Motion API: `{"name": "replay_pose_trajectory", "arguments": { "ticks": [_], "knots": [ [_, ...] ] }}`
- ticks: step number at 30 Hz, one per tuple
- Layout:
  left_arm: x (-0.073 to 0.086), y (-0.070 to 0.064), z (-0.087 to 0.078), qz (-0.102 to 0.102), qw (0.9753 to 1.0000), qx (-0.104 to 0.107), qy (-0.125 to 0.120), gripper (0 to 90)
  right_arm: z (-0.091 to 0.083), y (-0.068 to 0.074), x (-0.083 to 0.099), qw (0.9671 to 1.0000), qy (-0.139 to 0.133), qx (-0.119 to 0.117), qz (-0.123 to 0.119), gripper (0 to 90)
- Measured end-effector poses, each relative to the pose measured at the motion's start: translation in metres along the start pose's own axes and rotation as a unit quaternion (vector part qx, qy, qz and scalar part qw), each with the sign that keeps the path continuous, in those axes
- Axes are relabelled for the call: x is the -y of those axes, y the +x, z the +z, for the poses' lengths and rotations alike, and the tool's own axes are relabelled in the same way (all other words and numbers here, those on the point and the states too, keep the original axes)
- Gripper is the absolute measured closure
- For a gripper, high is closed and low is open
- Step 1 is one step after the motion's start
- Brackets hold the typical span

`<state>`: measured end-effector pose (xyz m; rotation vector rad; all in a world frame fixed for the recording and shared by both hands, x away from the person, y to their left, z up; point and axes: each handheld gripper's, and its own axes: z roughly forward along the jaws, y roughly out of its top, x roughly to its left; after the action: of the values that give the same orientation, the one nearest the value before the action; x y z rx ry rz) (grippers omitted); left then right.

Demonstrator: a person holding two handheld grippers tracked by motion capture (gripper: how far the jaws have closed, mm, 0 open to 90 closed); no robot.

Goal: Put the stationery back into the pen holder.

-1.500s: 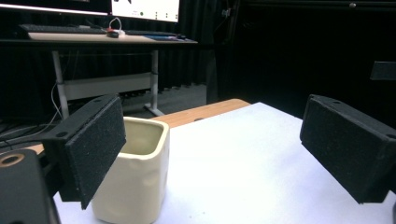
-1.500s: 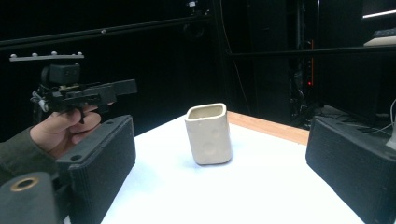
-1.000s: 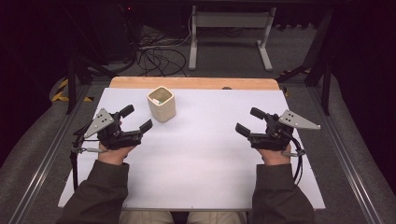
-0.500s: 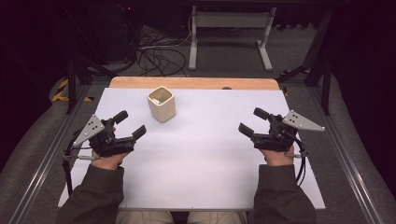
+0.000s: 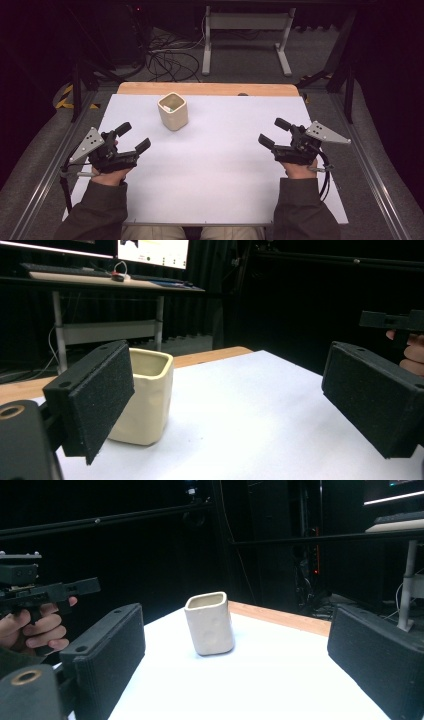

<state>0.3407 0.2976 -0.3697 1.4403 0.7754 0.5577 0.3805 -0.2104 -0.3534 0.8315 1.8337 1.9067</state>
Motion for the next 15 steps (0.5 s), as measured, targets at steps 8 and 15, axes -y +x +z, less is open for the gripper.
{"name": "replay_pose_trajectory", "arguments": {
  "ticks": [8,15],
  "knots": [
    [-0.0019,0.0010,-0.0038,-0.001,1.0000,-0.001,-0.005,7.4,-0.0033,-0.0022,0.0014,1.0000,-0.002,0.002,0.002,9.0],
    [-0.0004,0.0014,-0.0021,0.002,1.0000,-0.002,0.001,7.4,-0.0016,-0.0027,0.0022,1.0000,0.000,0.003,0.002,9.0]
  ]
}}
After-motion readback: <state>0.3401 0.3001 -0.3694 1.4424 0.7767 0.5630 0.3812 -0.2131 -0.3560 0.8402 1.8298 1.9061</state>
